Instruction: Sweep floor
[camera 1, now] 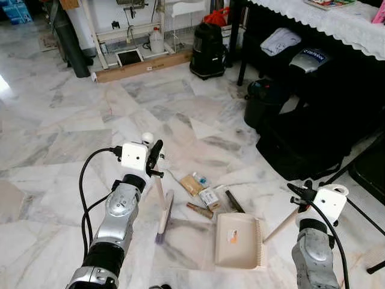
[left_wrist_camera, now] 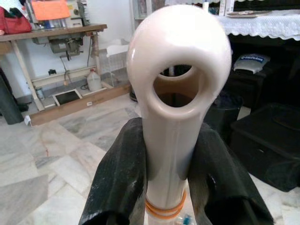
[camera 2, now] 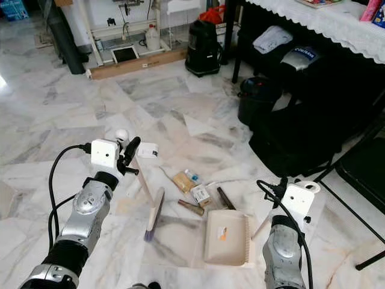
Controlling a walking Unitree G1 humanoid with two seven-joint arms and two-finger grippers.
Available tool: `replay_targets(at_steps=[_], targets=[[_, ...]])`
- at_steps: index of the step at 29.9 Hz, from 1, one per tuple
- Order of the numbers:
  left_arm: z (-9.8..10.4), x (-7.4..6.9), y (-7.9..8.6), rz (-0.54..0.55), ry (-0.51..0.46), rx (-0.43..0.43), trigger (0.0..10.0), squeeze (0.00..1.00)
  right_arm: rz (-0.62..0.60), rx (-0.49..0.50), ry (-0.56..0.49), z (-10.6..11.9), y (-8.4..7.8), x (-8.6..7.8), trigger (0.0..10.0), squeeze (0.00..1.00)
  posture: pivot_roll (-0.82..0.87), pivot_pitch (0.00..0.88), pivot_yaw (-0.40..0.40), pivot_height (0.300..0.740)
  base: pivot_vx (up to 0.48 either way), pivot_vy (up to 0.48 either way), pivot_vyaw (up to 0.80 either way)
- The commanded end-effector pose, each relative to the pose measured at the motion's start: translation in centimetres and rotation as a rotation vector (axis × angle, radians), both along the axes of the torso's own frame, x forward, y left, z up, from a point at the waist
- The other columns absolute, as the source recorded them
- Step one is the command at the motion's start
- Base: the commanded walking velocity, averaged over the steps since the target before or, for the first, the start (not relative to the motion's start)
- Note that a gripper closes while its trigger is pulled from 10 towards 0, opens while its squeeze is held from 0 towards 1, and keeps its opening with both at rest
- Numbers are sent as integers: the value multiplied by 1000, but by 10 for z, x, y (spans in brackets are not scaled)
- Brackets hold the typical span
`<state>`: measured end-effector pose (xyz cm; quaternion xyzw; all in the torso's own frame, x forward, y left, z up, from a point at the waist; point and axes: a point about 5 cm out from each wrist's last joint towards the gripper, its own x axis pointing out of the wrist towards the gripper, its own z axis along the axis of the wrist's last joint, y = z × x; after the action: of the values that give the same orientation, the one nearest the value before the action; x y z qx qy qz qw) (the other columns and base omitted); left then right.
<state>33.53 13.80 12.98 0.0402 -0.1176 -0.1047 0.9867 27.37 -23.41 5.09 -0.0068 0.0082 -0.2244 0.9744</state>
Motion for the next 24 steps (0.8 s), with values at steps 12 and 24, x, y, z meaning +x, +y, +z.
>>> replay_targets(at_steps=[12,24], targets=[[13,3,0,3,-66,-6,10000,0,-16,-12,-24,6,-3,3,10000,0,-47,78,28,740,182,0,0],[14,3,0,2,-69,-6,10000,0,-17,-11,-23,6,-4,3,10000,0,-46,80,28,740,261,0,0]])
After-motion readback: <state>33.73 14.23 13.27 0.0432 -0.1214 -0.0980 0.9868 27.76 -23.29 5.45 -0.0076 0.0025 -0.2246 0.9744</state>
